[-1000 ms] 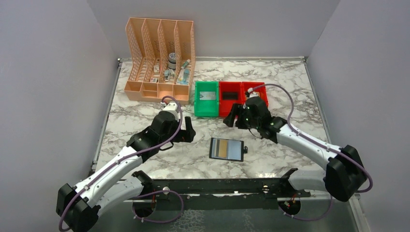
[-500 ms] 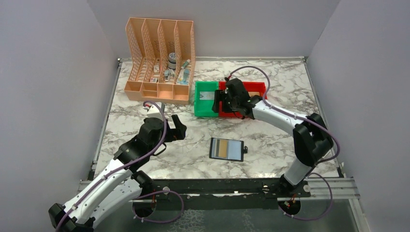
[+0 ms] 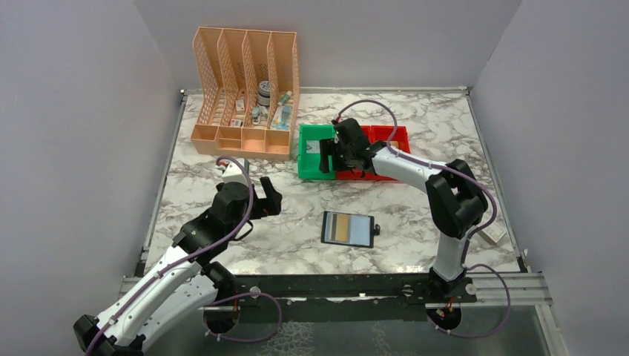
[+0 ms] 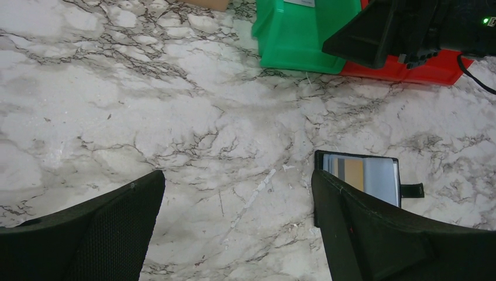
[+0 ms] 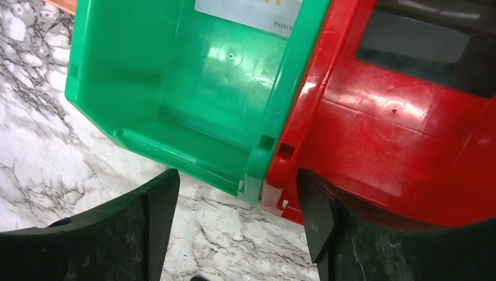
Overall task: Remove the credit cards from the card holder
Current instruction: Move the storage box to the center of the board.
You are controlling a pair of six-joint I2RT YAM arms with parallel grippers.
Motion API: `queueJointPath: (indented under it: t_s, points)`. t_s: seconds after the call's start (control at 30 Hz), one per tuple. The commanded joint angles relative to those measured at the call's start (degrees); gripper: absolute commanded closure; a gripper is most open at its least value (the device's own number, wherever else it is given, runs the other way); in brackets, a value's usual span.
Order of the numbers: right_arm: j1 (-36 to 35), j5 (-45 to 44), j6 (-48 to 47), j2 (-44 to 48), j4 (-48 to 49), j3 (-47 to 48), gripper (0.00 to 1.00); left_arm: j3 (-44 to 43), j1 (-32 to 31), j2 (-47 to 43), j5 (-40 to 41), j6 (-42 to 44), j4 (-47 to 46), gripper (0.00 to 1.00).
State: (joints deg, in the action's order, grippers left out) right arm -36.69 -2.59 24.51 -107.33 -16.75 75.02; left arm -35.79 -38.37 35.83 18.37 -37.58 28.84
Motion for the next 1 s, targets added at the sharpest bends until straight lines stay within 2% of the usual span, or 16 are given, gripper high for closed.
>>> queueJointPath:
  t_s: [0.0,0.4,0.57,0.77,0.87,0.97]
  points:
    - [-0.2,5.0,-1.4,-1.1,0.7,0.7,0.26,-0.9,0.0,0.8,2.2,1.0,0.3,0.01]
    - [-0.2,13.0,-0.8,1.9,1.4,-3.6,0.27,-0.6,0.0,3.7,0.0,1.6,-1.5,0.01]
    - [-0.2,10.8,-1.0,6.3,0.1,-4.1,0.27,0.1,0.0,5.4,-3.2,1.3,-4.4,0.01]
    - [-0.2,9.5,2.1,17.5,3.0,-10.6,0.27,2.6,0.0,9.7,-13.4,-0.3,-12.6,0.01]
    - [-0.2,9.1,6.6,23.2,4.7,-18.2,0.27,4.5,0.0,12.0,-20.2,-1.1,-18.8,0.02]
    - [-0.2,13.5,11.7,28.8,8.9,-27.6,0.29,5.6,0.0,14.9,-26.6,-1.5,-23.6,0.05]
